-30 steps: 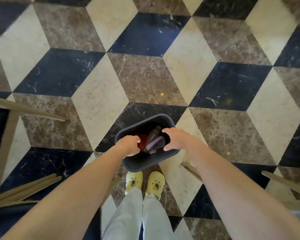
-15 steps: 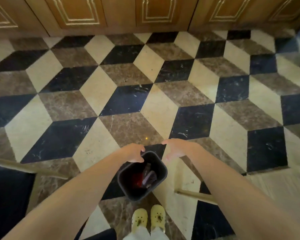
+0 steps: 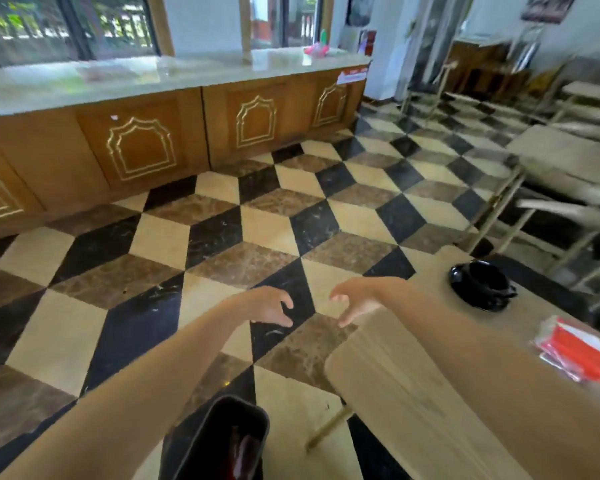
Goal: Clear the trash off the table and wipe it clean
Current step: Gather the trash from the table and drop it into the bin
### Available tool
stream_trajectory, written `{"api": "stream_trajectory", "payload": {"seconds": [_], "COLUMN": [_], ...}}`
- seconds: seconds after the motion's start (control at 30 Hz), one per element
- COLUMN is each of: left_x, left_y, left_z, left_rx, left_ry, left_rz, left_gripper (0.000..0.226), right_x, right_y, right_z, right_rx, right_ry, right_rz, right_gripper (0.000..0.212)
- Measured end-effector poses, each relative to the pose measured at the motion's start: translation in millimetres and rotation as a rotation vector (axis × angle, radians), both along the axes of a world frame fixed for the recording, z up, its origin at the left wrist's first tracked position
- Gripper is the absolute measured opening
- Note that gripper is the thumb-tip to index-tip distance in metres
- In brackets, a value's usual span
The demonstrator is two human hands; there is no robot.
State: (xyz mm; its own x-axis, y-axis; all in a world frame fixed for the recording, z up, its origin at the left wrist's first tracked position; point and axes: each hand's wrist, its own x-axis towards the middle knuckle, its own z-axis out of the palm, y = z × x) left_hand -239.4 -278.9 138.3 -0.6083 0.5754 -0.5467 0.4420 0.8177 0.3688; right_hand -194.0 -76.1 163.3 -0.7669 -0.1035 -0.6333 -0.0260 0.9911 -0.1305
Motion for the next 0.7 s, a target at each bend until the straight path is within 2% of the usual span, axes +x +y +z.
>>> {"api": "stream_trajectory", "payload": {"seconds": [0.17,0.27,0.4,0.57,0.7], "left_x": [20,43,77,122,164], "left_y": [113,181,268,338,384], "left_z": [41,55,53,24,-17], "left_rx": [-0.014,0.015,0.06,0.157,0.154], "left_ry": [0.072,0.128,0.015,-0.02,-0.14], "left_rz": [-0.283,-0.359,-0.367,-0.402,-0.441], "left_gripper": [0.045,0.044,0.053,0.048,0.046], "right_x": [60,108,189,279,338], "right_y": [92,151,227,275,302], "right_z": [27,32,14,-16,-45], "right_rx": [-0.039,-0.087,-0.117,-0.194,-0.23], "right_ry": [0.08,0.122,0.179,0.246,0.235], "right_rz": [-0.186,-0.335,-0.573,-0.817,-1.079], "right_gripper": [0.066,0.059,0.051,0.054,0.039]}}
